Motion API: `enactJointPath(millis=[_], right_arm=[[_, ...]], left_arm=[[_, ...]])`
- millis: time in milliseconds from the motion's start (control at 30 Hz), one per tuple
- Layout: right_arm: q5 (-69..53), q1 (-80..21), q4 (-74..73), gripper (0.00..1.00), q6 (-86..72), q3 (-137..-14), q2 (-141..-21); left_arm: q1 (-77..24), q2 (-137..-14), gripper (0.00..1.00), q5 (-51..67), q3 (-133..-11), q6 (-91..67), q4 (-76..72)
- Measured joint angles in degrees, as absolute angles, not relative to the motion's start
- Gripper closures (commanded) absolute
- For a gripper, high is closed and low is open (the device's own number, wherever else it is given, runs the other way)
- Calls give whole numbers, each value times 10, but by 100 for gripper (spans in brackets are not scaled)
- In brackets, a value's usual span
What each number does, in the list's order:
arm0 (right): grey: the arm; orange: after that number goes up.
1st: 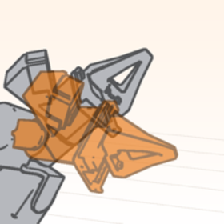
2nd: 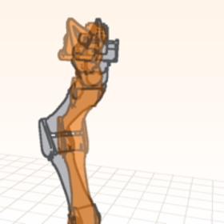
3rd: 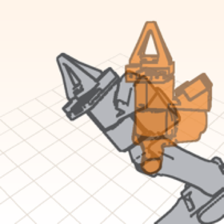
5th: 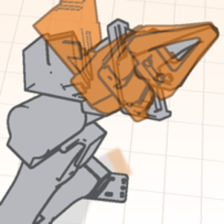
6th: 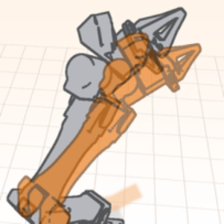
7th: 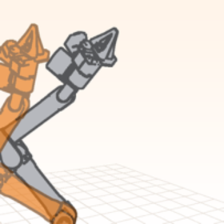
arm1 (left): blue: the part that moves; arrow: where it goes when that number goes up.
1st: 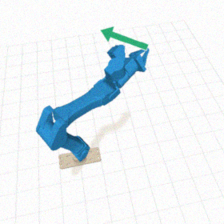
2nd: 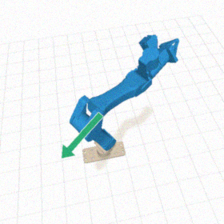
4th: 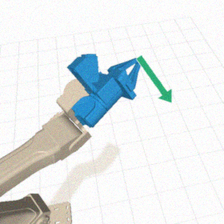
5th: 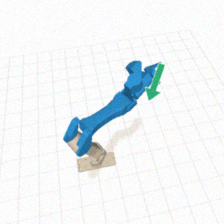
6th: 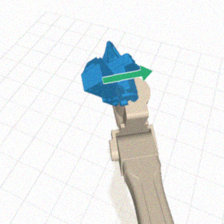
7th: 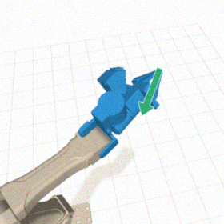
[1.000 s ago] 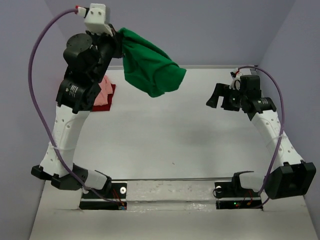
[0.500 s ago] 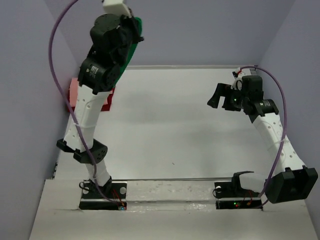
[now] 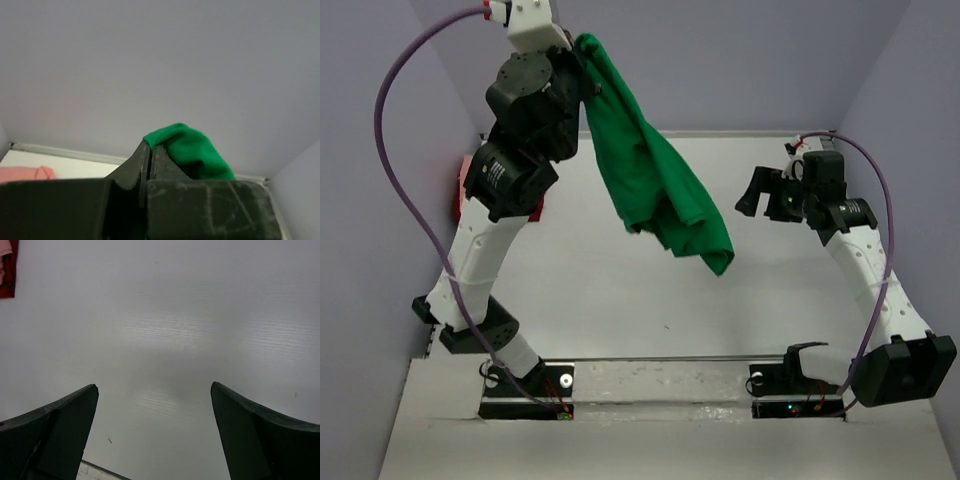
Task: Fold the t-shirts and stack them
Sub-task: Move the tshirt to the center of the board
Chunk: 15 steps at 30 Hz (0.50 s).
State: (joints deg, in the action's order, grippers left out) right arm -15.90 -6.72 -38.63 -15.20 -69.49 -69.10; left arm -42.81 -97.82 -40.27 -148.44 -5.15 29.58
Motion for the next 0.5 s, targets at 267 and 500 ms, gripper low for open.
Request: enactJointPath(millis=[267,500], right_arm=[[-141,-69,-392,0,-152,-700,-691],[-129,-69,-400,0,-152,-712,-692]], left_arm=[[-430,-919,100,-443,-1359,-49,291],[-448,-868,93,-525,-1245,-29,281]])
